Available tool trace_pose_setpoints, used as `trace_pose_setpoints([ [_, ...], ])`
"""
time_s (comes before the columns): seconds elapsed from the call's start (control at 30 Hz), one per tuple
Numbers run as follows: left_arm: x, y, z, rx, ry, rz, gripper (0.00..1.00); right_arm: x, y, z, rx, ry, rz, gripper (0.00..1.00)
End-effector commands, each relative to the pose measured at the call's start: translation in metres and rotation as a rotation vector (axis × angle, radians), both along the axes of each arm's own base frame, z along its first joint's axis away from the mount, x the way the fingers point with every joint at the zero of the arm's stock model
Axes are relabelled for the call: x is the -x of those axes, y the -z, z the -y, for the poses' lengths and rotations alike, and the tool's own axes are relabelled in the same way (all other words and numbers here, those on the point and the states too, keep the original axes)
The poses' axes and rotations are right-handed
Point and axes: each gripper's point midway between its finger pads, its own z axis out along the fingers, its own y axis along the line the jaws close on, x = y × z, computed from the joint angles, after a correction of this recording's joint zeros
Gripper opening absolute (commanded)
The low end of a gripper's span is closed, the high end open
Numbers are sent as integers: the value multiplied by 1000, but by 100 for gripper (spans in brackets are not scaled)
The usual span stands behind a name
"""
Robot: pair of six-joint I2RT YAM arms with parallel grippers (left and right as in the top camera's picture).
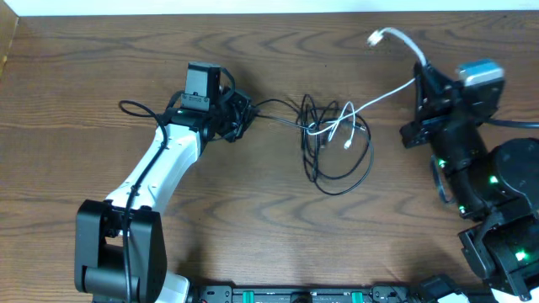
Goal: Untangle cables
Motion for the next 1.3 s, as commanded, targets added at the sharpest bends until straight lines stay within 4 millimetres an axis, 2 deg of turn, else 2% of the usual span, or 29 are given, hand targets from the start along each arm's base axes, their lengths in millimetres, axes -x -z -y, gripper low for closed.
trace_pose_setpoints([
  [0.0,0,22,-50,-309,-80,-1,8,-2,-19,29,-112,119,45,1],
  [0.2,23,40,-103,-568,-196,-116,8,-7,-19,67,-137,291,50,1],
  [0.27,28,42,-115,-599,-216,-142,8,-7,-17,80,-136,351,47,1],
  [0.5,41,48,-155,-608,-297,-237,8,-3,-17,131,-126,568,59,1],
  [0.57,48,50,-172,-609,-332,-278,8,-1,-17,146,-127,616,65,1],
  [0.83,57,52,-199,-614,-376,-327,8,3,-16,169,-139,690,67,1],
  [0.9,59,52,-202,-597,-383,-337,8,-1,-15,164,-137,654,60,1],
  [0.97,60,54,-194,-552,-345,-342,8,-7,-12,154,-129,594,46,1],
  [1.1,56,54,-170,-503,-134,-285,8,-22,-4,132,-114,464,11,1],
  [1.2,53,52,-161,-509,7,-222,8,-36,8,106,-101,316,-33,1],
  [1.23,50,51,-156,-501,55,-194,14,-41,12,97,-97,269,-49,1],
  [1.27,48,50,-150,-486,109,-160,28,-48,20,87,-93,213,-75,1],
])
